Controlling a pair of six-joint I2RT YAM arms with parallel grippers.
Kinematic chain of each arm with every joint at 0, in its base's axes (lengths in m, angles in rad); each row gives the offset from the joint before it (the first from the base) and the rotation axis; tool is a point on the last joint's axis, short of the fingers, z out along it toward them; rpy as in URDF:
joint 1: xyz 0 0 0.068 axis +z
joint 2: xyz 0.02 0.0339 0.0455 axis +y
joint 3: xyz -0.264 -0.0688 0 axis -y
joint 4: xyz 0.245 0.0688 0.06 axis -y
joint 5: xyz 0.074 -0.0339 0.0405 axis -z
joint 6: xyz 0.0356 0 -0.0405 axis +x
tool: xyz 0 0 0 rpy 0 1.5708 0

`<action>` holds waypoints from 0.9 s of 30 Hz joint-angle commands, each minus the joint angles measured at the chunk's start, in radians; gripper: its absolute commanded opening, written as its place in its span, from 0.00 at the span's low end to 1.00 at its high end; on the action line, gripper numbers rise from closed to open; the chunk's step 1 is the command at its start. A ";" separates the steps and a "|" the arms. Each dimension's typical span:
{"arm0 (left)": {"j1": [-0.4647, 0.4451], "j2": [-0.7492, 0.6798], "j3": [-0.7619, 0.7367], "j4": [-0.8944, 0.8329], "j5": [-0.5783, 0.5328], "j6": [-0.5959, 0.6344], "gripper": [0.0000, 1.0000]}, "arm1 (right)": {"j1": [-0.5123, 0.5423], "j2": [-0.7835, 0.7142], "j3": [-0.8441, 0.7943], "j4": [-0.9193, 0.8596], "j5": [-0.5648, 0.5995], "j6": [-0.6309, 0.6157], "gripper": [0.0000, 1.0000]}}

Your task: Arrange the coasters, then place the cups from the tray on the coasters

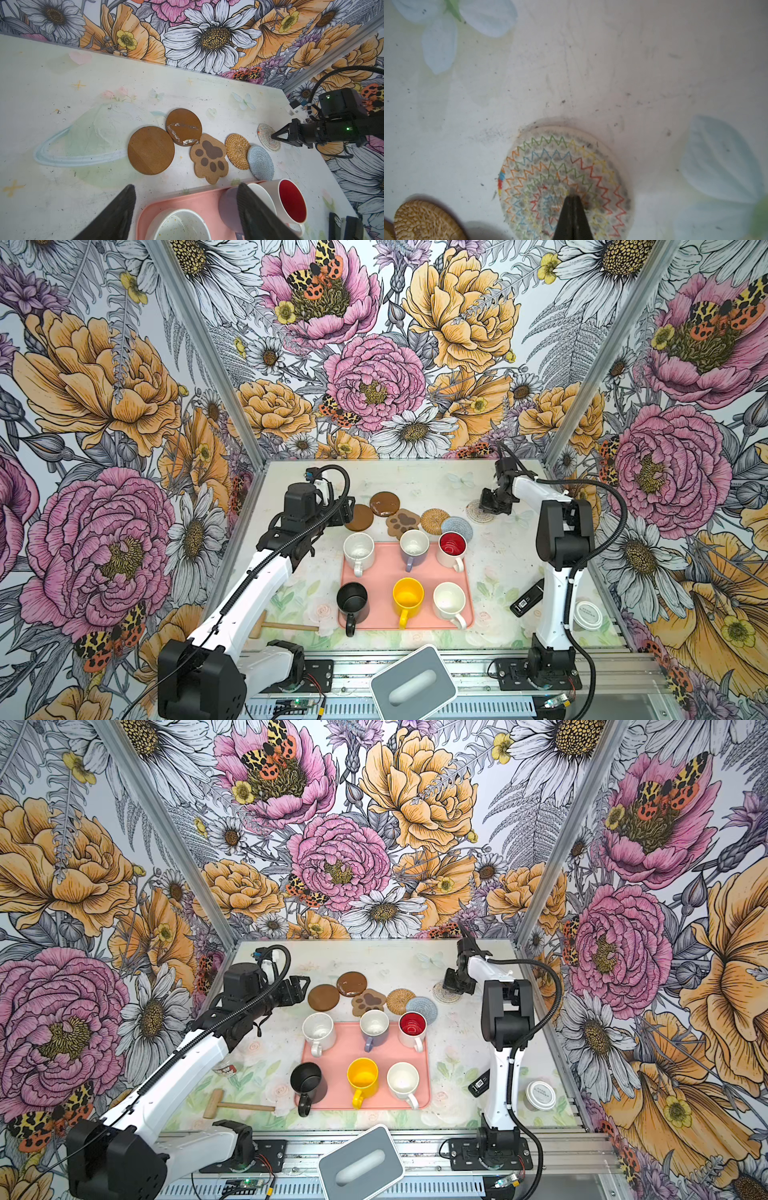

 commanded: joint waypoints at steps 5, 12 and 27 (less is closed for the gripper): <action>-0.008 -0.024 -0.022 0.000 -0.016 0.004 0.78 | -0.039 -0.047 -0.107 -0.078 0.087 -0.014 0.00; -0.011 -0.021 -0.027 0.000 -0.016 0.001 0.78 | -0.040 -0.093 -0.183 -0.080 0.093 -0.022 0.00; -0.020 -0.039 -0.029 -0.001 -0.017 0.001 0.79 | -0.037 -0.119 -0.143 -0.077 0.049 -0.040 0.00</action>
